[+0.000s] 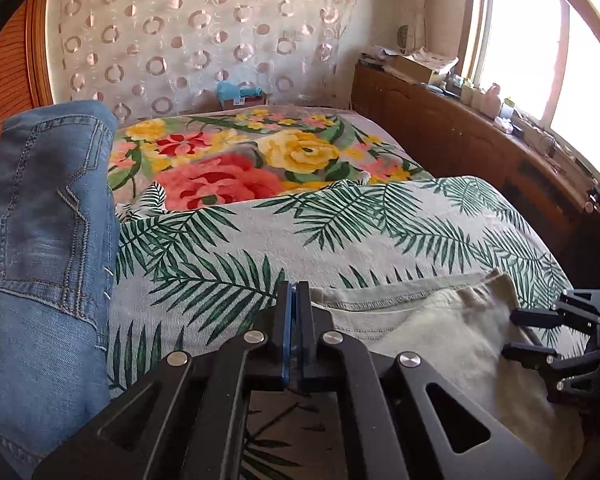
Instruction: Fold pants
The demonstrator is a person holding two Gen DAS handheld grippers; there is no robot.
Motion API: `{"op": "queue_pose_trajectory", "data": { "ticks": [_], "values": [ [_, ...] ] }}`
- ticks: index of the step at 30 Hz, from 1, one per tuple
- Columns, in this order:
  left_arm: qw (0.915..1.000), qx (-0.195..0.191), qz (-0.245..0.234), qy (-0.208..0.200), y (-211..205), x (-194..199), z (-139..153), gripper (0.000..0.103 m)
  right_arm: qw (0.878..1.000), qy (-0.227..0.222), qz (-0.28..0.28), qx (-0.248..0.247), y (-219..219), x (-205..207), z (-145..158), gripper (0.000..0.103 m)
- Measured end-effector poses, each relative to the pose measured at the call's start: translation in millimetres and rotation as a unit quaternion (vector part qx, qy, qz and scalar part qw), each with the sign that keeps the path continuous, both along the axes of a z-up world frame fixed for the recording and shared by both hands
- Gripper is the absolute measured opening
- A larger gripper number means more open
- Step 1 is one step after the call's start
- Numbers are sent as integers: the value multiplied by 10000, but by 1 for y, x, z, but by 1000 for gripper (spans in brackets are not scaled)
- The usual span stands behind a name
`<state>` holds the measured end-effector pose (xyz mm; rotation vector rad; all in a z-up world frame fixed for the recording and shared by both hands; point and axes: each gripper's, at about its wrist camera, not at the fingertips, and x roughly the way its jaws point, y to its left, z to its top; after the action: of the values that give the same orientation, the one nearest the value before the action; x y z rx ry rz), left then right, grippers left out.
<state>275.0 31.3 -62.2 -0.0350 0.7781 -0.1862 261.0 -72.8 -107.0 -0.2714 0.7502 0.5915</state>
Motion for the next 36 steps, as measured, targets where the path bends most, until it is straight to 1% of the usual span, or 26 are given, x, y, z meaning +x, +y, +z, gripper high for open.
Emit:
{"op": "queue_pose_trajectory", "data": {
  "ticks": [2,3,5,6,8,11,12,13,14,15,17,19,20,21,22,26,30,34,35,36],
  "values": [
    [10000,-40,33,-15,1,1,-1,2,10000,-4,2,-7,1,0,0,36],
    [9999,-46,126,-25,3,1,-1,2,10000,-3,2,-6,1,0,0,36],
    [9996,76,276,-60,6,1,-3,2,10000,-7,1,-11,1,0,0,36],
    [9994,62,335,-18,9,1,-4,2,10000,-11,1,-15,1,-1,0,36],
    [9996,-51,284,40,10,2,-5,2,10000,-12,2,-16,1,-1,0,36],
    [9998,85,147,108,2,1,-6,3,10000,-12,1,-17,1,-1,0,36],
    [9998,38,47,186,-1,1,-8,5,10000,-11,2,-15,1,-1,0,36],
    [9997,10,-24,260,-4,2,-9,9,10000,-11,1,-16,1,-1,0,36],
    [9995,-16,-77,302,-7,2,-10,23,10000,-13,1,-19,1,-1,0,36],
    [9995,-58,-138,289,-10,1,-11,32,10000,-16,1,-23,1,-1,0,36],
    [9993,-84,-251,282,-16,-2,-12,36,10000,-17,2,-22,1,-1,0,36],
    [9991,-68,-323,284,-22,-5,-13,36,10000,-18,1,-24,1,-1,0,36],
    [9986,-13,-433,293,-28,-5,-14,32,10000,-17,2,-23,1,-1,0,36],
    [9979,22,-545,357,-33,-5,-16,23,10000,-16,2,-23,1,-1,0,36],
    [9973,26,-609,414,-36,-5,-17,22,10000,-15,2,-22,1,-1,0,36],
    [9955,176,-636,680,-44,1,-29,21,10000,-16,2,-21,1,-1,0,36],
    [9950,223,-689,691,-47,1,-28,28,10000,-13,1,-18,1,-1,0,36],
    [9953,243,-656,664,-47,-1,-28,29,10000,-13,1,-15,1,-1,0,36],
    [9954,253,-658,644,-48,-2,-29,23,10000,-13,1,-15,1,-1,0,36],
    [9950,277,-729,620,-49,-3,-29,9,10000,-13,1,-16,1,-1,0,36]
  ]
}}
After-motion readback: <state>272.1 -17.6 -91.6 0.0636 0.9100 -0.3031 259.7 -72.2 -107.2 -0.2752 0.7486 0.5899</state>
